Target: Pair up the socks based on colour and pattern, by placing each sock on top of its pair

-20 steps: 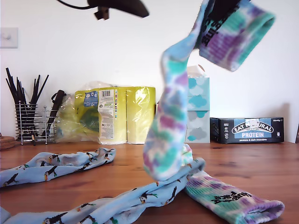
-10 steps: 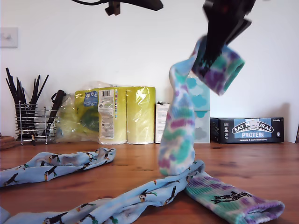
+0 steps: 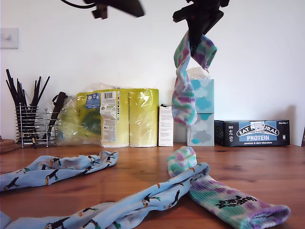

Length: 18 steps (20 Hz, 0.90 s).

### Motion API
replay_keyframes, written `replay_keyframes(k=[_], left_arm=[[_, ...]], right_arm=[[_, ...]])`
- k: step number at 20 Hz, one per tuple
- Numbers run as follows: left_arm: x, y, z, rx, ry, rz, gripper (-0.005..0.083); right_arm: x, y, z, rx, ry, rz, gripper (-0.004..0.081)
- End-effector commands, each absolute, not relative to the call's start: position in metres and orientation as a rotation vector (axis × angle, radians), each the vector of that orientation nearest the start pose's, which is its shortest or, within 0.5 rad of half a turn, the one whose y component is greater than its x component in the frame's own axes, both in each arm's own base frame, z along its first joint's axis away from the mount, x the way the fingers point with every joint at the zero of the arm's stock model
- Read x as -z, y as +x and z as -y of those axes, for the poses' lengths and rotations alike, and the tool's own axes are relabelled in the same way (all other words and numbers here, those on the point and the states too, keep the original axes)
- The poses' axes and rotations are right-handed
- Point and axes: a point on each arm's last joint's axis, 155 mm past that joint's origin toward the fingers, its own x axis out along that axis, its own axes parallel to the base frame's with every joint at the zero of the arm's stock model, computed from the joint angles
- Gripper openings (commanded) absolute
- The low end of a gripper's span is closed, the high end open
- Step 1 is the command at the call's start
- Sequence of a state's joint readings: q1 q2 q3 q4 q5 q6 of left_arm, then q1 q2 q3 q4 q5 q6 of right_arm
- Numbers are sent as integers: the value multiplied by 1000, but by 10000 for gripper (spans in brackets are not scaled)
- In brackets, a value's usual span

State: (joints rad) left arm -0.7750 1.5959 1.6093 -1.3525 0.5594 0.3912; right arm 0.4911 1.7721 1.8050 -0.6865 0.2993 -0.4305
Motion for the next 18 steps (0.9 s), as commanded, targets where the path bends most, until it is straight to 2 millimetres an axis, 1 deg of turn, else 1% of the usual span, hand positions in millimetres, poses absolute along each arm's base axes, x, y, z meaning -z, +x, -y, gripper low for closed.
replay_keyframes(k=[1,2,3,4,5,6,7,9,11,13,14,17,18], left_arm=[[-216,166,292,1365,436,-1180,145],[-215,170,290,1351,441,-1180,112],[-214,174,287,1333,443,-1181,64],[-213,179,283,1312,446,-1181,10],[-212,185,280,1294,444,-1180,-26],[-212,190,276,1278,432,-1181,-23],[-212,195,272,1261,419,-1183,-23],[-212,208,263,1219,386,-1188,-23],[-213,218,255,1193,348,-1189,-23],[-214,224,250,1176,329,-1190,-23],[-214,226,248,1169,321,-1191,-23],[-214,229,245,1161,314,-1189,-23],[-214,229,245,1162,317,-1187,-23]], right_arm=[[-239,474,-188,-309,-641,-688,-13],[-216,464,-184,-318,-623,-782,-13],[-192,453,-186,-352,-584,-878,-13],[-167,438,-192,-403,-553,-982,-13],[-149,424,-197,-449,-522,-1063,-13],[-132,411,-199,-481,-516,-1145,-13],[-121,398,-199,-493,-536,-1207,-13],[-113,374,-194,-493,-546,-1313,-13],[-113,355,-189,-497,-559,-1378,-13],[-112,337,-188,-494,-514,-1456,-13],[-110,328,-191,-512,-493,-1490,-13],[-109,316,-207,-547,-435,-1515,-11],[-109,313,-210,-555,-444,-1516,33]])
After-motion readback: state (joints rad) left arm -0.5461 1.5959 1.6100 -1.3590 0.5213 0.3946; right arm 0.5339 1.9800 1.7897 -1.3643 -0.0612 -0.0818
